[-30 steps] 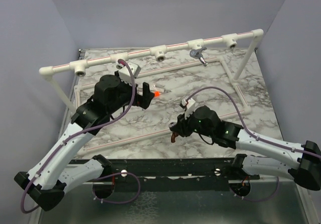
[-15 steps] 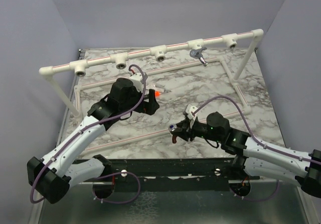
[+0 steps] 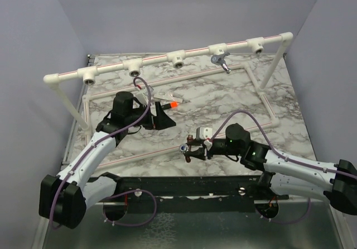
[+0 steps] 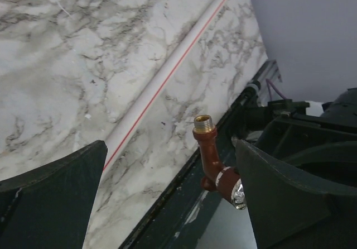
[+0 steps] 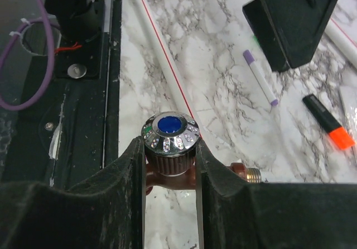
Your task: Install the water faucets
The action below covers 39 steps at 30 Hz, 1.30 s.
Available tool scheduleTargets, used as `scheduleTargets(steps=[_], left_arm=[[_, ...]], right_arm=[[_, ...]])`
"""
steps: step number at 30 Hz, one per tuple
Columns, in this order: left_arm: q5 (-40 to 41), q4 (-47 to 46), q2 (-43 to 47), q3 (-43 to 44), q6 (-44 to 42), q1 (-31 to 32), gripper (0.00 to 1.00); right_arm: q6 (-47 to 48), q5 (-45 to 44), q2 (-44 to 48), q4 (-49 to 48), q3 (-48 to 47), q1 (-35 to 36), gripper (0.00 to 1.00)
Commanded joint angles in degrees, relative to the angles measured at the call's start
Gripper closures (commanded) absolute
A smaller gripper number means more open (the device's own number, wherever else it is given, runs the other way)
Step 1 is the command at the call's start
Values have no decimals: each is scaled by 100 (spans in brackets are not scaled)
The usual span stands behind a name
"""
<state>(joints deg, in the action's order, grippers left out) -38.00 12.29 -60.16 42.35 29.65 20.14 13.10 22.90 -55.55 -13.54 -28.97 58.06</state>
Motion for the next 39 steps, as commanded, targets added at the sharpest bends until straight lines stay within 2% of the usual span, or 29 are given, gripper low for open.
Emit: scheduleTargets(steps=[1,10,18,24,39], left_arm=[[-1458,-938,-64,-299,789,-97,1],[-2487,-715,-215,-478,581,-94,3],[-2674,-761,-148,-659,709,49,6],[-2888,-1160,-43,-775,1044,249,11],[-3098,-1779,-72,-939,1492,375,33]], right_arm=[[593,848,-19,-644,-18,27,100],[862,2294,-408,-944,-393,-39,100],[628,3328,-895,-1351,-806,-322,100],[517,3991,-1165,-1468,-1004,-612,100],[295,4405,-1247,-1703,-1005,-808,100]])
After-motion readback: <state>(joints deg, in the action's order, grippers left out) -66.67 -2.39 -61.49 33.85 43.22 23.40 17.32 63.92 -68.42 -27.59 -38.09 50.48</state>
